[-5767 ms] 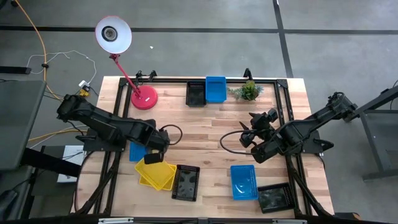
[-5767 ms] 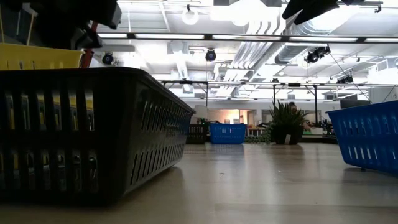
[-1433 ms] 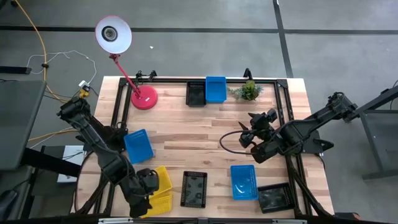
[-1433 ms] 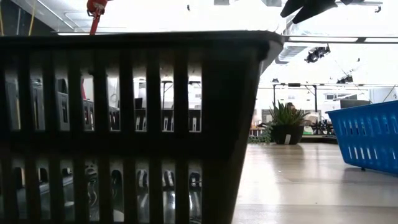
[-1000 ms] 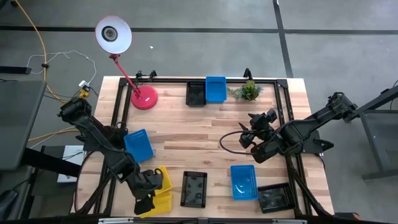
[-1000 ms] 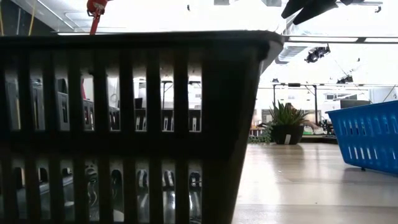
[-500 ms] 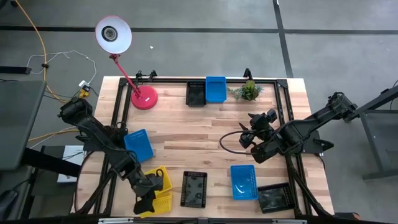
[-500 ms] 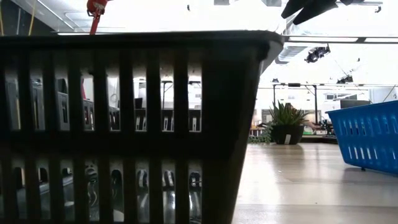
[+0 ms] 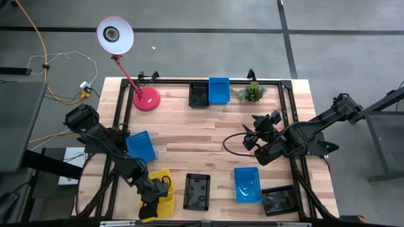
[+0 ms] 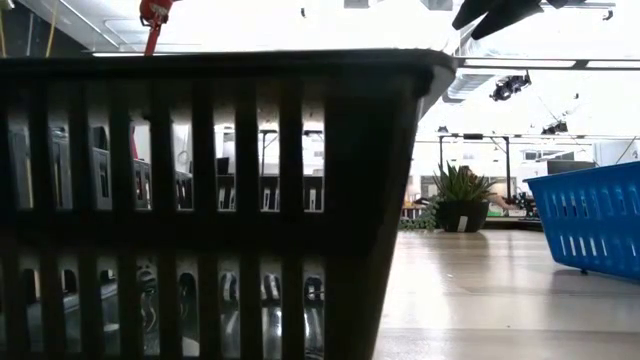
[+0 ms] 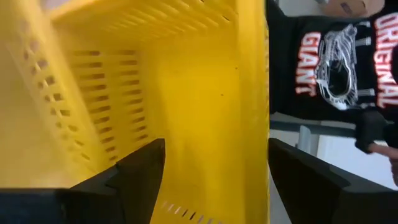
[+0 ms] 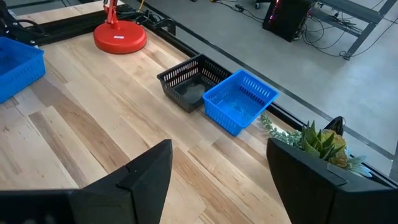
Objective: Stack baskets by color
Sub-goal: Adjust the stacked yellow bins
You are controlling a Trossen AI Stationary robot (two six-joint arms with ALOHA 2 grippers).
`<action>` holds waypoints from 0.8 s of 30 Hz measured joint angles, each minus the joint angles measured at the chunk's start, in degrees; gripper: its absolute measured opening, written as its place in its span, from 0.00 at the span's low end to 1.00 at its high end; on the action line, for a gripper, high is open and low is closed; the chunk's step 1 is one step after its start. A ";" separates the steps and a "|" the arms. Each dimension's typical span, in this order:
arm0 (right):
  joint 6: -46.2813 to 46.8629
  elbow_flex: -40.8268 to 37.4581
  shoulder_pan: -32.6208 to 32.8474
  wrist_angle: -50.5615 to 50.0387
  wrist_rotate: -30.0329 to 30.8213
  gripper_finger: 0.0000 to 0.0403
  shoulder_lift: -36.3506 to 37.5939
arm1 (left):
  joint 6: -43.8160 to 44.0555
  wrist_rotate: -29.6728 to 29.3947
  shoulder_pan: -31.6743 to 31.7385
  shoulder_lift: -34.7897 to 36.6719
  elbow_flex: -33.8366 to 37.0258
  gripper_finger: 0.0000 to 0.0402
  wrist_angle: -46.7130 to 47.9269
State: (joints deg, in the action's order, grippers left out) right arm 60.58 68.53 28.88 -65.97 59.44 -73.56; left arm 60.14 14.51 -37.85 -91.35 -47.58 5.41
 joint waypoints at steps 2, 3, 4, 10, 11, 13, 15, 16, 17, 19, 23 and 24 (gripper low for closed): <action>0.01 0.00 0.00 0.01 -0.02 0.62 0.00 | -0.35 0.75 0.02 -0.39 -0.02 0.62 0.09; 0.00 0.00 0.00 0.02 0.00 0.62 0.01 | -0.60 0.74 0.16 -0.61 -0.02 0.59 0.19; 0.00 0.00 0.00 0.02 -0.02 0.62 0.02 | -1.02 0.76 0.31 -0.77 0.03 0.56 0.72; 0.00 0.00 0.00 0.02 0.22 0.62 0.00 | -3.47 1.08 1.20 -0.14 0.07 0.18 3.81; 0.00 0.00 -0.02 0.00 0.28 0.62 0.00 | -4.09 1.13 1.28 0.01 0.07 0.11 4.18; 0.00 0.00 0.00 0.00 0.31 0.62 0.00 | -5.45 0.81 1.47 0.82 -0.04 0.04 4.77; 0.00 0.00 -0.02 0.01 0.31 0.62 0.01 | -6.66 -0.51 1.37 1.14 -0.15 0.05 5.01; 0.02 0.00 0.00 0.02 0.32 0.62 0.01 | -7.32 -1.64 1.25 1.16 -0.15 0.05 5.74; 0.02 0.00 -0.01 0.01 0.32 0.62 0.02 | -8.12 -2.71 1.10 1.20 -0.20 0.05 6.73; 0.02 0.00 -0.02 0.04 0.31 0.62 0.01 | -9.83 -4.54 0.77 1.18 -0.58 0.02 8.73; 0.02 0.00 0.00 0.08 0.37 0.62 0.02 | -11.10 -8.82 -0.71 1.13 -1.56 0.01 11.80; 0.02 0.00 0.00 0.09 0.35 0.62 0.00 | -11.42 -10.37 -1.26 1.13 -2.07 0.01 12.99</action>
State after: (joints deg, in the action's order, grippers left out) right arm 60.60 68.53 28.88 -65.88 59.79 -73.56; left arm 48.72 4.14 -39.11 -90.21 -49.65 18.40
